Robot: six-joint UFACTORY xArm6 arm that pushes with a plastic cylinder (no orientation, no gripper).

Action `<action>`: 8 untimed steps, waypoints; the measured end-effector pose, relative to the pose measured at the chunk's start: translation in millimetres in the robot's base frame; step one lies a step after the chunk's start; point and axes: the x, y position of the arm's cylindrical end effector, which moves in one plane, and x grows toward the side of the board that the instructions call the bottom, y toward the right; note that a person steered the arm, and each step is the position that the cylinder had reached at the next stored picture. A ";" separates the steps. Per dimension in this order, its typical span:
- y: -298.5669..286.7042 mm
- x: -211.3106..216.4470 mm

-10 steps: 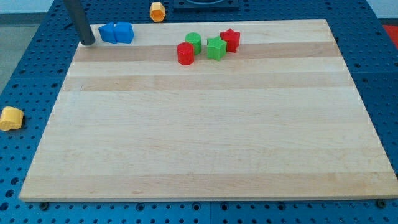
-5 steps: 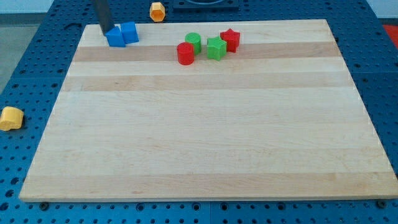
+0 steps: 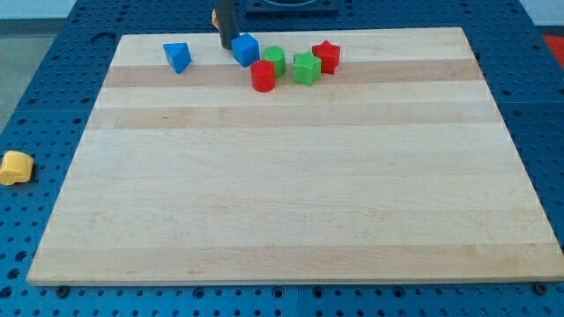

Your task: Push the blue cube to the group of blocks

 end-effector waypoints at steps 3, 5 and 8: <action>31.5 0.3; 37.2 3.2; 11.7 25.3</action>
